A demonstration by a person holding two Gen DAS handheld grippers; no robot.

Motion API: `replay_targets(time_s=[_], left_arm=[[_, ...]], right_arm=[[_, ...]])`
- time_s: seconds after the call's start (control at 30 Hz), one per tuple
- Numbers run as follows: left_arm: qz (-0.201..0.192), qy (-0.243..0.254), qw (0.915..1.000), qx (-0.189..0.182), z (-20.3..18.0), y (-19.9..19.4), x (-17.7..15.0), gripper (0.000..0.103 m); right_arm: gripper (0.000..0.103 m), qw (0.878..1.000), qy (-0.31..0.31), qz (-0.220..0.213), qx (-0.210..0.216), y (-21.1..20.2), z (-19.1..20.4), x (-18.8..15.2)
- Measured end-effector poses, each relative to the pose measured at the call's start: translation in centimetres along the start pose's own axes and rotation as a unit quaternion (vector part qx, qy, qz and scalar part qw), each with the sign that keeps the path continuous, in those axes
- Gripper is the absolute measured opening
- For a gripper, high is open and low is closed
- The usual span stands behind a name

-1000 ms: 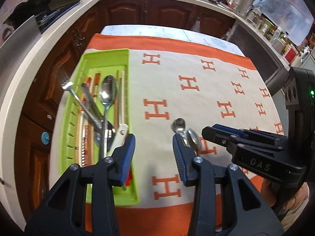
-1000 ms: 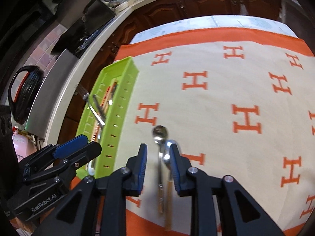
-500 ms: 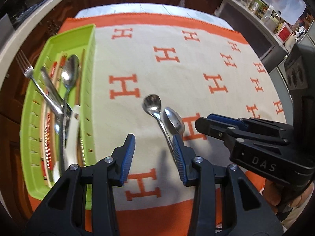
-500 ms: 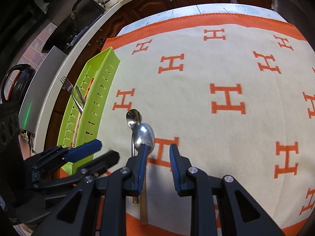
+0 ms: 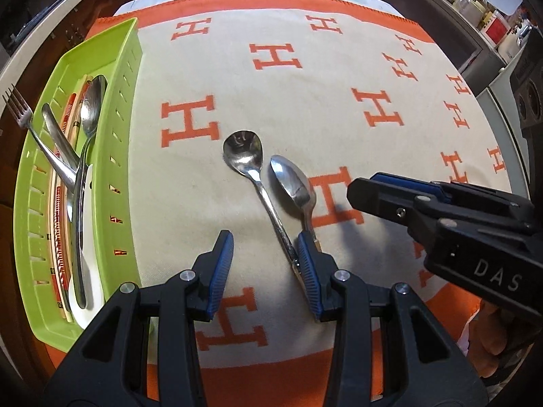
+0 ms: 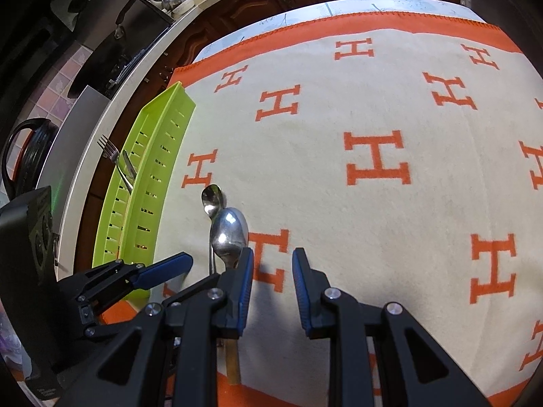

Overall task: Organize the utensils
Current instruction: 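Grasp a small steel spoon with the left tool while the right tool grasps the other spoon, then carry both spoons into the green tray and open both tools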

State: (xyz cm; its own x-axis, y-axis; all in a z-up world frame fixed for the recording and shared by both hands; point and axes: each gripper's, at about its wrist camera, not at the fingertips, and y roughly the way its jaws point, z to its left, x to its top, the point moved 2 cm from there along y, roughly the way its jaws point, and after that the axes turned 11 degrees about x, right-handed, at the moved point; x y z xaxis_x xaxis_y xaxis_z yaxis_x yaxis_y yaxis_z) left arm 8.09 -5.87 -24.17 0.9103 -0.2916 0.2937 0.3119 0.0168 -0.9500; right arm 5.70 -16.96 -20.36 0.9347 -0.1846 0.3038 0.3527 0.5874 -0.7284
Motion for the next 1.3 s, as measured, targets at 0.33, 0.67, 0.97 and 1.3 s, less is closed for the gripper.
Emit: replay_targets(time_s=[0.33,0.67,0.97,1.3], left_arm=[[-0.01,0.025,0.9986,0.046,-0.2,-0.5,-0.8,0.037],[-0.006,-0.004,0.9998,0.018,1.6,-0.9,-1.6,0.003],[-0.01,-0.015,0.9998,-0.005,2.6,-1.4,-3.0,0.003],[-0.018,-0.027,0.9988,-0.037,3.4,-2.1,-3.7,0.003]], right_arm=[[0.023,1.0,-0.018,0.01,-0.009,0.9,0.9,-0.5],[0.023,0.999,-0.038,0.027,-0.017,1.7,2.1,-1.1],[0.024,0.993,-0.092,0.043,-0.066,3.4,4.5,-1.5],[0.016,0.974,-0.165,0.033,-0.15,4.5,6.2,-1.8]])
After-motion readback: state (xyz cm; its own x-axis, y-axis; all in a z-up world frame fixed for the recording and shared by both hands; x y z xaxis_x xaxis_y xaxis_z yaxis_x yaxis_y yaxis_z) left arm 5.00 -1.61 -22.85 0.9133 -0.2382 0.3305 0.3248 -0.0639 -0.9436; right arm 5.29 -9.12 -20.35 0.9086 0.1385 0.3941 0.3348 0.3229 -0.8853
